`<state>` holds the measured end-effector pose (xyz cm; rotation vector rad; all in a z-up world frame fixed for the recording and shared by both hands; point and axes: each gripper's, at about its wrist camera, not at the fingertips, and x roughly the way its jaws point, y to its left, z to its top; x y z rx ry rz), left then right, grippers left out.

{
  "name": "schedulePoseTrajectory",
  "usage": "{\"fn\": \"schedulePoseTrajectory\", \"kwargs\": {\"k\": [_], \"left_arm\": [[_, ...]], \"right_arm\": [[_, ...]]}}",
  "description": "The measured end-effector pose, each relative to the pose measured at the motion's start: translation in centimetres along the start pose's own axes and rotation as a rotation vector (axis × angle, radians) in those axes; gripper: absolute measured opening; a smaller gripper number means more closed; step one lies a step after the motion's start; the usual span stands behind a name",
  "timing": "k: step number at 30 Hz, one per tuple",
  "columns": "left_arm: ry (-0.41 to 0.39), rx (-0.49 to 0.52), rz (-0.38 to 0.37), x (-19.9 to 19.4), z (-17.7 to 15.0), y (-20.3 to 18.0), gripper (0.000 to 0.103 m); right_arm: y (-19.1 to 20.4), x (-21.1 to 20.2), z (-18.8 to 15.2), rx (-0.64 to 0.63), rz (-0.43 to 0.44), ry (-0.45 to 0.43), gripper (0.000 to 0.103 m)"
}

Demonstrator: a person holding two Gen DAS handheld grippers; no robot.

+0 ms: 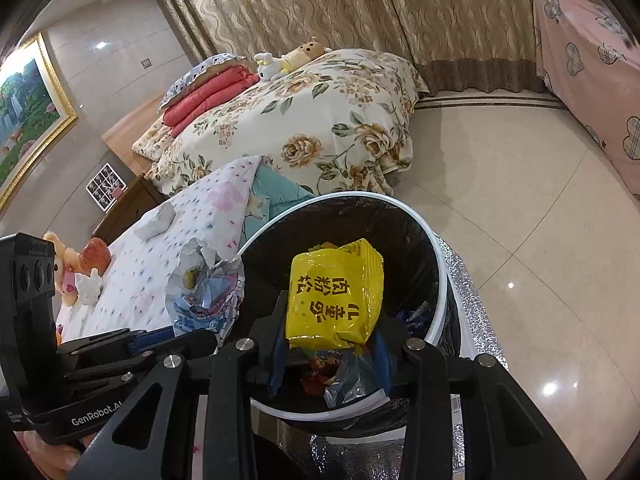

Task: Collect trash
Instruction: 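Open both tools to drop the wrapper and yellow bag into the bin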

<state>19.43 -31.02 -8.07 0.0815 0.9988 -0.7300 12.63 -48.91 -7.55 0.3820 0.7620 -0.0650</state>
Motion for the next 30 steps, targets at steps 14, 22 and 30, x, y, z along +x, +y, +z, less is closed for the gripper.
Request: {"fn": "schedulePoseTrajectory", "kwargs": {"k": [14, 22, 30], "left_arm": [[0.014, 0.005, -0.01, 0.7, 0.4, -0.2, 0.021], [0.023, -0.005, -0.019, 1.0, 0.5, 0.1, 0.028], [-0.003, -0.02, -0.009, -0.3, 0.0, 0.7, 0.039]], "right_arm": [[-0.3, 0.6, 0.5, 0.004, -0.011, 0.011, 0.038], [-0.6, 1.0, 0.8, 0.022, -0.023, 0.022, 0.042], [-1.0, 0.4, 0.8, 0.059, -0.017, 0.018, 0.055]]}}
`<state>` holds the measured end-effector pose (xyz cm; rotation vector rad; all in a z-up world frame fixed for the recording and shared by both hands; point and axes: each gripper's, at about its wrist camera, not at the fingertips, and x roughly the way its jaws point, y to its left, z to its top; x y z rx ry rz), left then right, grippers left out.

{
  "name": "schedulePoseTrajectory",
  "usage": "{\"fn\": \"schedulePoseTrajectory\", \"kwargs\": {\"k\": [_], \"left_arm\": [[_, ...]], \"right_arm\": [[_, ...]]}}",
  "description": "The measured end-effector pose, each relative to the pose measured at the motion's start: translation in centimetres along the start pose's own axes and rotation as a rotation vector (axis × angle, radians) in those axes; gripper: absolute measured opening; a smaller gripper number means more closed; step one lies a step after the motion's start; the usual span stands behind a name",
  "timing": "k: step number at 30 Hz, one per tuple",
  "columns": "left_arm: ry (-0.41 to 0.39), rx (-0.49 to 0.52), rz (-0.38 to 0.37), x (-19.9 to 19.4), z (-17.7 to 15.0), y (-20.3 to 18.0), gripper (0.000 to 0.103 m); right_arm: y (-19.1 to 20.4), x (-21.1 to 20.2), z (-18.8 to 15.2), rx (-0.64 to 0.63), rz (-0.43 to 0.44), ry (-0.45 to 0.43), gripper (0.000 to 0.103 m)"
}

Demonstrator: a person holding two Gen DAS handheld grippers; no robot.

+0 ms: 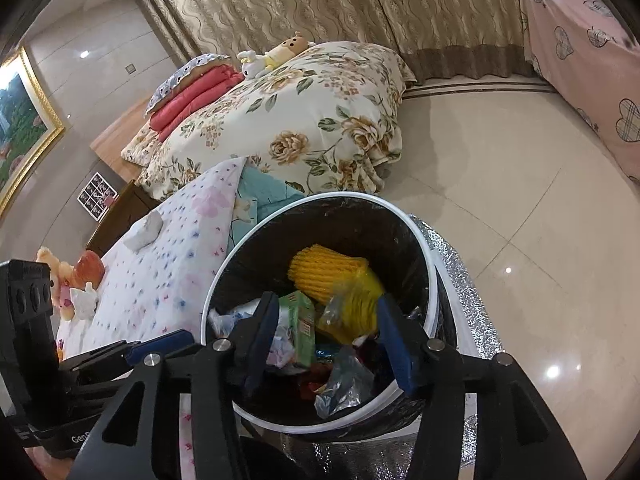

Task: Collect trash
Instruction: 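Move both open tools back over the bed toward the remaining items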

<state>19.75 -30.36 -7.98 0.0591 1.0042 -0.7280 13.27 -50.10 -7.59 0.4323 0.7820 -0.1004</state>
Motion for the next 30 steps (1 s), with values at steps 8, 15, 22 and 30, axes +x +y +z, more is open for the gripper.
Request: {"fn": "schedulePoseTrajectory", "kwargs": {"k": [8, 15, 22, 30], "left_arm": [[-0.067, -0.097, 0.115, -4.3, -2.4, 3.2, 0.09], [-0.119, -0.095, 0.224, -7.8, -5.4, 6.1, 0.093], [-0.148, -0.128, 0.332, -11.0, -7.9, 10.3, 0.097], [-0.166, -0.288, 0.427, -13.9, -10.9, 16.9, 0.097]], "right_arm": [[1.7, -1.2, -0.9, -0.002, 0.025, -0.023, 0.073], [5.8, -1.0, -2.0, -0.044, 0.084, -0.01, 0.078], [11.1, -0.1, -2.7, -0.107, 0.155, 0.008, 0.088], [16.7, 2.0, -3.5, -0.177, 0.179, 0.028, 0.096]]}}
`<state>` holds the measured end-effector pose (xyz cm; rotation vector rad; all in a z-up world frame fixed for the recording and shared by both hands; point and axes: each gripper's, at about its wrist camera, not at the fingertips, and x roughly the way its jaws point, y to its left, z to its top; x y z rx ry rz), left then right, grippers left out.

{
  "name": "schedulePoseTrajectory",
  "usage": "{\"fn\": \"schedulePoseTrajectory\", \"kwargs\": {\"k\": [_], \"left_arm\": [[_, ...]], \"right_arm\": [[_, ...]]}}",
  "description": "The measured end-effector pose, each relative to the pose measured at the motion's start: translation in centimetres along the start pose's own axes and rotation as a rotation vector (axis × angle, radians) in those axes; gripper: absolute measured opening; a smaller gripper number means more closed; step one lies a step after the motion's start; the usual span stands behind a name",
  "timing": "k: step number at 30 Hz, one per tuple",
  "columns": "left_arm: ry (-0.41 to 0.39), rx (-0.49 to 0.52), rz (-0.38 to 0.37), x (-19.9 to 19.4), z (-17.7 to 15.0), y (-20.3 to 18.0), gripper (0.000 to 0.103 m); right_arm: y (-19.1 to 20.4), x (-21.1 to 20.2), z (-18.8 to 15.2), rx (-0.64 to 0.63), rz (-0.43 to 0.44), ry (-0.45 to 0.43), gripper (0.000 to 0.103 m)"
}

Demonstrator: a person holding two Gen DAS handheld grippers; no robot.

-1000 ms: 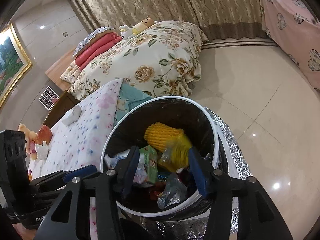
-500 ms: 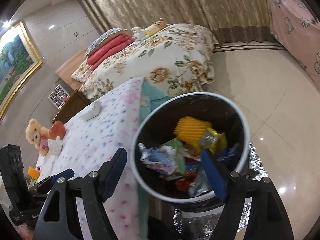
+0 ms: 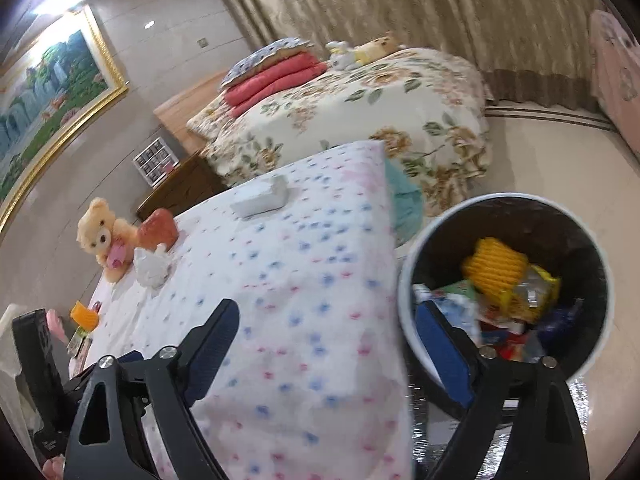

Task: Collect trash
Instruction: 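Move both open tools back over the bed toward the remaining items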

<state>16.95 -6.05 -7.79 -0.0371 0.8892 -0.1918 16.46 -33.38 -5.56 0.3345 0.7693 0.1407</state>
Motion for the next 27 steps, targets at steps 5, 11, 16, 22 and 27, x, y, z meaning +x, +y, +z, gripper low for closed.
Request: {"fn": "schedulePoseTrajectory", "kwargs": {"k": [5, 11, 16, 22, 27], "left_arm": [[-0.021, -0.145, 0.044, 0.2, -0.4, 4.7, 0.097], [-0.006, -0.122, 0.082, 0.7, 0.4, 7.1, 0.097], [-0.013, -0.104, 0.132, 1.6, 1.8, 8.2, 0.097], [-0.002, -0.168, 0.142, 3.7, 4.5, 10.9, 0.097], [0.02, -0.199, 0.138, 5.6, 6.5, 12.3, 0.097]], "right_arm": [[3.5, 2.7, 0.1, -0.079, 0.01, 0.031, 0.096], [6.4, 6.3, 0.7, -0.131, 0.026, 0.107, 0.096], [8.0, 9.3, 2.4, -0.171, 0.012, 0.13, 0.096], [7.9, 12.4, 5.1, -0.159, 0.017, 0.123, 0.096], [7.3, 14.9, 7.2, -0.128, 0.017, 0.12, 0.096]]}}
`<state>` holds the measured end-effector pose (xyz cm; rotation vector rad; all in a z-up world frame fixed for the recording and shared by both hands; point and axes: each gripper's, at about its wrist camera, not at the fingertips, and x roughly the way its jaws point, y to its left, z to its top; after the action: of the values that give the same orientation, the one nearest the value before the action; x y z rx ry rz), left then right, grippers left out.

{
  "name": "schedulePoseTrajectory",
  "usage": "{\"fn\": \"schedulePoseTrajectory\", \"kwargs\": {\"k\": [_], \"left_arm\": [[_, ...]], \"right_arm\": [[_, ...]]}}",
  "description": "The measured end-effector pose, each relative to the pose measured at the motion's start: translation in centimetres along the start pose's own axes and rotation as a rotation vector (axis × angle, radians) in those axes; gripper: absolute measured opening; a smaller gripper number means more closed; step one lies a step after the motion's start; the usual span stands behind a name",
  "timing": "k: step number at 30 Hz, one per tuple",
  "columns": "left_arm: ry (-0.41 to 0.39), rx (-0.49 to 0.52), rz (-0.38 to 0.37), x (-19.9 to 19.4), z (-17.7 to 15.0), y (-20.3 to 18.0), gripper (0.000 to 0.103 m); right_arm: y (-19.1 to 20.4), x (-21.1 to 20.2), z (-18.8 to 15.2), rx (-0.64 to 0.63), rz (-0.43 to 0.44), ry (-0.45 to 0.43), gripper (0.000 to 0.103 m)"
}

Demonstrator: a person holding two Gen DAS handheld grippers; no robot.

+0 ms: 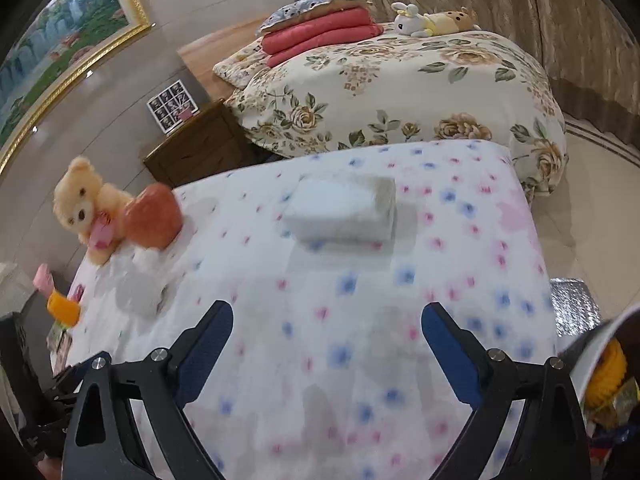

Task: Collect trash
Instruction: 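Move both open tools back over the bed toward the remaining items, then grasp the white plastic bag with the left tool while the right grasps the foam block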

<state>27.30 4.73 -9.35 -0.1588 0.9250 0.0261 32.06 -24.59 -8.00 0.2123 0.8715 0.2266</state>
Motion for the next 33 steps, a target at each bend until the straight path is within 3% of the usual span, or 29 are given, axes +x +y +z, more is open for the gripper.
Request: {"fn": "schedulePoseTrajectory", "kwargs": {"k": [4, 16, 20, 22, 23, 24, 27, 30, 33], "left_arm": [[-0.006, -0.011, 0.016, 1.2, 1.5, 0.3, 0.097], [-0.047, -0.043, -0.037, 3.2, 4.3, 1.1, 0.097], [-0.055, -0.014, -0.04, 3.5, 4.7, 0.4, 0.094], [-0.052, -0.003, -0.038, 3.6, 4.8, 0.2, 0.085], [-0.043, 0.001, -0.04, 3.8, 4.9, 0.1, 0.075], [-0.033, 0.005, -0.045, 4.1, 4.9, 0.0, 0.07], [-0.032, 0.01, -0.06, 4.1, 4.9, 0.0, 0.055], [-0.037, 0.001, -0.084, 3.9, 4.9, 0.3, 0.051], [-0.041, 0.004, -0.094, 3.6, 4.6, 0.3, 0.049]], "right_arm": [[-0.8, 1.8, 1.4, 0.032, -0.004, 0.0, 0.096], [-0.8, 4.9, 3.2, 0.006, 0.016, 0.011, 0.096], [-0.5, 5.3, 3.3, -0.007, -0.001, 0.011, 0.091], [-0.6, 5.3, 3.3, -0.006, -0.008, 0.013, 0.082], [-0.6, 5.3, 3.3, -0.011, -0.015, 0.013, 0.081], [-0.5, 5.3, 3.3, -0.017, -0.027, 0.013, 0.073], [-0.7, 5.0, 3.2, -0.021, -0.056, 0.013, 0.039], [-1.3, 4.8, 2.8, 0.001, -0.043, 0.023, 0.012], [-1.2, 4.0, 2.0, -0.002, -0.013, 0.025, 0.01]]}}
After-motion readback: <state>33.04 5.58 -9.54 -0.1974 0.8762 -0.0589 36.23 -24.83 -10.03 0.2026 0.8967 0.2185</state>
